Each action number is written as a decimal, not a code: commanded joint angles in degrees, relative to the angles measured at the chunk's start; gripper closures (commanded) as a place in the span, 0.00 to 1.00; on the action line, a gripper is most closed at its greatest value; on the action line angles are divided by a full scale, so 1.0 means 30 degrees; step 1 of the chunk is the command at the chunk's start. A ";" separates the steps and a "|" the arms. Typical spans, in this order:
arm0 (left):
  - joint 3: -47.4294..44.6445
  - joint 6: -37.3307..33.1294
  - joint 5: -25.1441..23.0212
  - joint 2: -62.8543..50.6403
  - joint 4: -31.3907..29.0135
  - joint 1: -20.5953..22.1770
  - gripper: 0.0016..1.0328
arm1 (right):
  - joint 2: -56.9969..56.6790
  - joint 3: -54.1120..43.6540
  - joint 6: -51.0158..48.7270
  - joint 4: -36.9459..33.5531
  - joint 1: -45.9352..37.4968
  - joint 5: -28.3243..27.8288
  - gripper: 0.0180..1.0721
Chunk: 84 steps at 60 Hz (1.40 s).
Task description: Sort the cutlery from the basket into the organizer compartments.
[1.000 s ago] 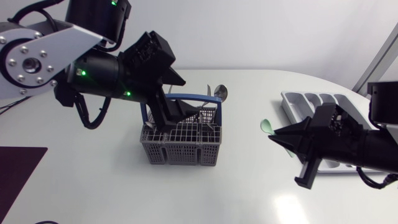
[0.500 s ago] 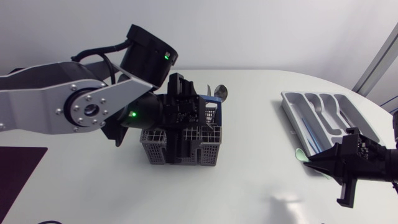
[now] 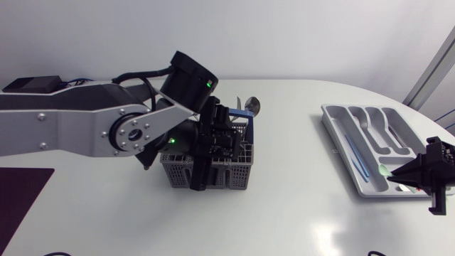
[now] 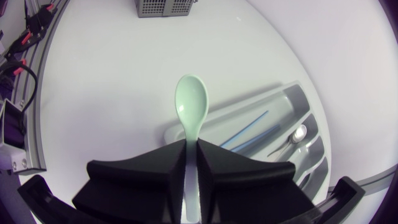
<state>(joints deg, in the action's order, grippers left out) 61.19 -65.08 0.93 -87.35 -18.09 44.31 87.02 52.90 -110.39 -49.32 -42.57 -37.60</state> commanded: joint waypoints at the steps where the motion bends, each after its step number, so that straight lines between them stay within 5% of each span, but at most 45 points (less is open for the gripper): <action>1: 0.0522 -0.0895 0.0276 -0.0561 -0.0006 0.0140 0.08 | 0.1549 0.1262 -0.1466 -0.0347 -0.0606 0.0347 0.94; 30: 0.1430 -0.1627 0.1214 -0.1410 -0.0563 0.0287 0.10 | 0.6324 0.3869 -0.3018 0.4458 -0.0723 0.6119 0.94; 38: 0.1489 -0.1920 0.1536 -0.1527 -0.0680 0.0316 0.10 | 0.6559 0.3898 -0.3253 0.5102 -0.0518 0.7408 0.72; 44: 0.1811 -0.1950 0.1565 -0.1703 -0.1178 0.0316 0.10 | 0.6676 0.3928 -0.3341 0.5278 -0.0401 0.8140 0.70; 52: 0.2162 -0.2008 0.1595 -0.1908 -0.1676 0.0404 0.10 | 0.6500 0.3840 -0.3341 0.5454 -0.0430 0.8023 0.63; 69: 0.2983 -0.2418 0.1741 -0.2260 -0.2086 0.0697 0.21 | 0.4332 0.2463 -0.3311 0.5395 -0.0694 0.6265 0.14; 84: 0.3598 -0.2535 0.1976 -0.2641 -0.1793 0.1019 0.42 | 0.1490 0.0734 -0.3223 0.4370 -0.0548 0.4185 0.13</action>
<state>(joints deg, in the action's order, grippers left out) 70.06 -70.78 6.35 -93.30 -23.99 46.83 94.32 57.54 -118.74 -34.33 -44.36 -23.51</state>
